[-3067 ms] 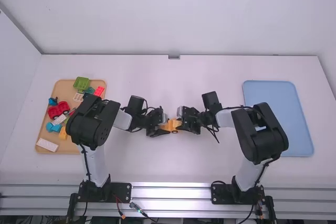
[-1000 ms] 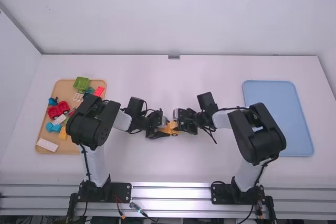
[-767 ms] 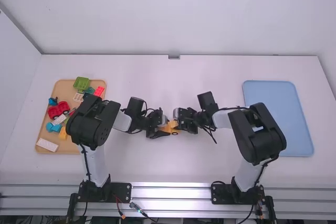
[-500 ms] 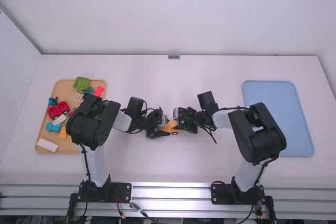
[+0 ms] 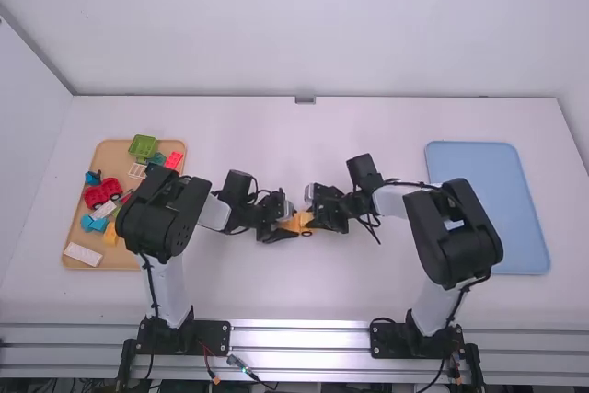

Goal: Assemble lego blocks to make yellow taxi

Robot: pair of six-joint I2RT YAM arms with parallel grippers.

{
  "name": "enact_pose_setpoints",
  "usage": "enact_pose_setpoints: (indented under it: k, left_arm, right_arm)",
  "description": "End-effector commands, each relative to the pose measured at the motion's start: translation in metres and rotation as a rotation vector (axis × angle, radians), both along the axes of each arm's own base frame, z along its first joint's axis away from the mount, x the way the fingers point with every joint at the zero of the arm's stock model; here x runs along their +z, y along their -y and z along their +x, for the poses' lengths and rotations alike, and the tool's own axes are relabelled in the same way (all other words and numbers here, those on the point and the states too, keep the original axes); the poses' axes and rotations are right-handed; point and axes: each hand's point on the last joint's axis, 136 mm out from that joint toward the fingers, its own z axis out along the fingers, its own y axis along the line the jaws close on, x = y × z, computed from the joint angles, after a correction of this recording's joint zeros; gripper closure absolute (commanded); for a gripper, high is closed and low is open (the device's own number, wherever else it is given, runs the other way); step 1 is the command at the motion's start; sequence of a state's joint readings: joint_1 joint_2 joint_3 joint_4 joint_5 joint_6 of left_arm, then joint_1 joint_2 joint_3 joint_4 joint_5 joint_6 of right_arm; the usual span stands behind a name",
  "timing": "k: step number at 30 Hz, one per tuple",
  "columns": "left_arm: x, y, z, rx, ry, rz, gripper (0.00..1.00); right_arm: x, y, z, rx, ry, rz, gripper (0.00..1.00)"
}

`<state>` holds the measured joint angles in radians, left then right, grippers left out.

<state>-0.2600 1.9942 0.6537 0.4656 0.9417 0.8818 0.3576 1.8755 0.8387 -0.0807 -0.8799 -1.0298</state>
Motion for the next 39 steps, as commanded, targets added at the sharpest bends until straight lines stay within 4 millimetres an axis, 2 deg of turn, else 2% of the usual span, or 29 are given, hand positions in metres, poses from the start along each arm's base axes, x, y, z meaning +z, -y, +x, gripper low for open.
enact_pose_setpoints:
  k: [1,15,37,39]
  left_arm:
    - [-0.009,-0.002,-0.005,0.016,-0.044,0.022,0.43]
    - [-0.009,-0.002,-0.005,0.015,-0.043,0.022,0.43]
    - [-0.01,-0.002,-0.006,0.015,-0.046,0.022,0.43]
    - [-0.01,-0.002,-0.005,0.016,-0.047,0.023,0.42]
  right_arm:
    - [0.002,-0.005,0.002,0.036,0.041,0.015,1.0]
    - [-0.004,0.0,-0.005,0.031,0.045,0.039,1.0]
    - [-0.01,-0.005,-0.009,0.048,0.036,0.033,1.0]
    - [-0.01,-0.005,-0.009,0.048,0.039,0.034,0.97]
